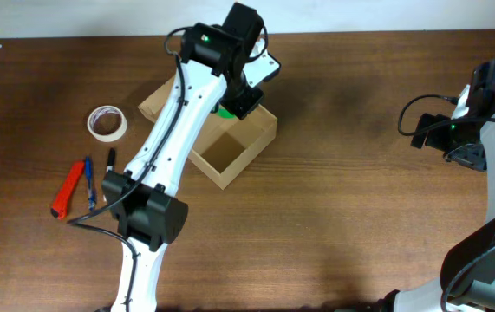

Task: Pack container
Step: 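Carry the green tape with the left gripper and lower into box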

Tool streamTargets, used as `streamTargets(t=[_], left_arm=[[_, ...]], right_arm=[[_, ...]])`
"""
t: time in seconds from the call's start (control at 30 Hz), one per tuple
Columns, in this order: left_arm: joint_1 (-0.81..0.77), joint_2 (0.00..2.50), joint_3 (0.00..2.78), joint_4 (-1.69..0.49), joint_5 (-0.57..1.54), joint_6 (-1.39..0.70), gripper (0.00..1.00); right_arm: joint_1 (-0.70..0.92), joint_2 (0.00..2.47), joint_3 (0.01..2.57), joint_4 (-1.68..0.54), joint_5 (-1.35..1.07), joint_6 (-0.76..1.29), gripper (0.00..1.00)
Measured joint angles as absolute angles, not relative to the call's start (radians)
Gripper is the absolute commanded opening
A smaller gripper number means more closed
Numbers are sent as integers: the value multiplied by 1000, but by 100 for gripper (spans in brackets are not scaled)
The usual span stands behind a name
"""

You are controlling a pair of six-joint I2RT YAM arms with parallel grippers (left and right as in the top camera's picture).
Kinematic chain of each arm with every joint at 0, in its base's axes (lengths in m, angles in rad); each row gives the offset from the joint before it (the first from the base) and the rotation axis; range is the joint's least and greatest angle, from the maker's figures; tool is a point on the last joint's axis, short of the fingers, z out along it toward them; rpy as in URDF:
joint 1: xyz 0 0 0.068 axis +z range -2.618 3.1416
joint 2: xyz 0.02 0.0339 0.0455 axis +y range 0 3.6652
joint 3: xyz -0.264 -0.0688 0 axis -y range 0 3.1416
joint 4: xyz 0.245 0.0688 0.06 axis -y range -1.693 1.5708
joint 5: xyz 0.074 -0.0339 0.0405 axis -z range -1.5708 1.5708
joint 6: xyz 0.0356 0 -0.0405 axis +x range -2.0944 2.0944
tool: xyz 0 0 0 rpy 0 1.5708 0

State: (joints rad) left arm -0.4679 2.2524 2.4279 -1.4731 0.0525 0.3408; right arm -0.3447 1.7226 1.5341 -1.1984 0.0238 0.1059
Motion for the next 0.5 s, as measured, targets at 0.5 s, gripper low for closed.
streamTargets(t=[0.5], left_arm=[[-468, 2348, 2360, -1412, 76, 333, 1]], right_arm=[[-345, 1723, 1534, -1198, 24, 105, 99]])
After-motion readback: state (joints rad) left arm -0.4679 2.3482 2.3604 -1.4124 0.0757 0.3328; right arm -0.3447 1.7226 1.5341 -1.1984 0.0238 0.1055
